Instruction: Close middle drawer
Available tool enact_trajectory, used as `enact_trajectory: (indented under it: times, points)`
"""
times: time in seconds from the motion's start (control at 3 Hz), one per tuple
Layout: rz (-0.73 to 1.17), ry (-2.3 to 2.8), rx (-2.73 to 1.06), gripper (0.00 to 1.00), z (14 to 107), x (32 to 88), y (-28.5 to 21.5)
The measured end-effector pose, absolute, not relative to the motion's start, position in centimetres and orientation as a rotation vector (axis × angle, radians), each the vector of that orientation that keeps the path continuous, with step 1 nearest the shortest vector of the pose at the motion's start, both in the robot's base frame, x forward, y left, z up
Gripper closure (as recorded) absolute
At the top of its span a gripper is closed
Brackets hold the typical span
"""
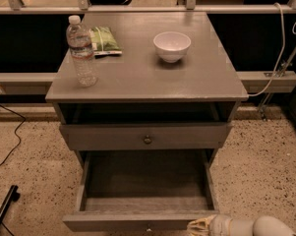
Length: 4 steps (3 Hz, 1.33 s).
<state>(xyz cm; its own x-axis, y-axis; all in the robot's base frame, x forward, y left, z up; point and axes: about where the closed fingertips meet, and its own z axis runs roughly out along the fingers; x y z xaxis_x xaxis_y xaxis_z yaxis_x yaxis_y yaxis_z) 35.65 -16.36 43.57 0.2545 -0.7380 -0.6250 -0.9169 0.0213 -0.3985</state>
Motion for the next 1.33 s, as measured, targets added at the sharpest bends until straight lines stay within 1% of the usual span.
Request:
enact_trajectory:
  times: [0.33, 1.33]
  points:
    - [0.293, 1.525, -1.755, 1.0, 43.6, 35.6, -16.4]
    - [0.225, 1.54, -1.838, 1.0, 37.5, 35.5, -15.6]
